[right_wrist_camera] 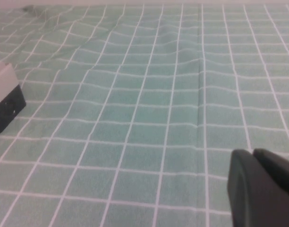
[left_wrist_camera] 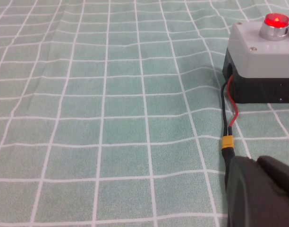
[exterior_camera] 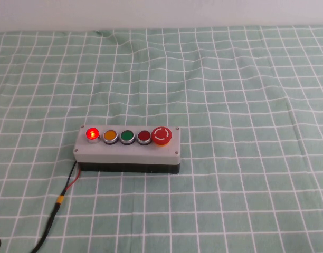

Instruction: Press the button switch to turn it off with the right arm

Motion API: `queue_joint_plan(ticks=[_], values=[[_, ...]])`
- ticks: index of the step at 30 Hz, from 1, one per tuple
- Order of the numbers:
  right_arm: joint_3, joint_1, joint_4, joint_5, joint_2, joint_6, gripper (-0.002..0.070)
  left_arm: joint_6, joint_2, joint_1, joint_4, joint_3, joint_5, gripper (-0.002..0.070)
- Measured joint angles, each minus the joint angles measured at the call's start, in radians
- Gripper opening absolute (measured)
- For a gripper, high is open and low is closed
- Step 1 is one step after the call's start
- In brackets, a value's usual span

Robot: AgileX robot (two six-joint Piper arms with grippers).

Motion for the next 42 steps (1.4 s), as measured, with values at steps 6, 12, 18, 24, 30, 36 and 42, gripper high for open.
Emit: queue_joint_plan(ticks=[6,12,18,24,30,36,42], values=[[0.000,0.000,0.002,-0.177,0.000,0.000,-0.0016,0.000,0.000,0.000,0.000,0.000,0.000,-0.0003],[0.000,0.000,0.009,-0.430,0.000,0.000,-0.0016,0.000,0.000,0.000,0.000,0.000,0.000,-0.0003],[0.000,0.000,0.012,-0.551,0.000,0.000,-0.0016,0.000,0.000,0.000,0.000,0.000,0.000,-0.0003],[0.000,0.000,0.016,-0.760,0.000,0.000,-0.0016,0.000,0.000,0.000,0.000,0.000,0.000,-0.0003],[0.000,0.000,0.022,-1.090,-0.003,0.000,-0.0016,0.000,0.000,0.000,0.000,0.000,0.000,-0.0003],[-0.122,0.000,0.024,-1.126,-0.006,0.062,-0.0016,0.000,0.000,0.000,0.000,0.000,0.000,-0.0003],[-0.374,0.000,0.017,-0.859,-0.007,0.077,-0.0016,0.000,0.000,0.000,0.000,0.000,0.000,-0.0003]])
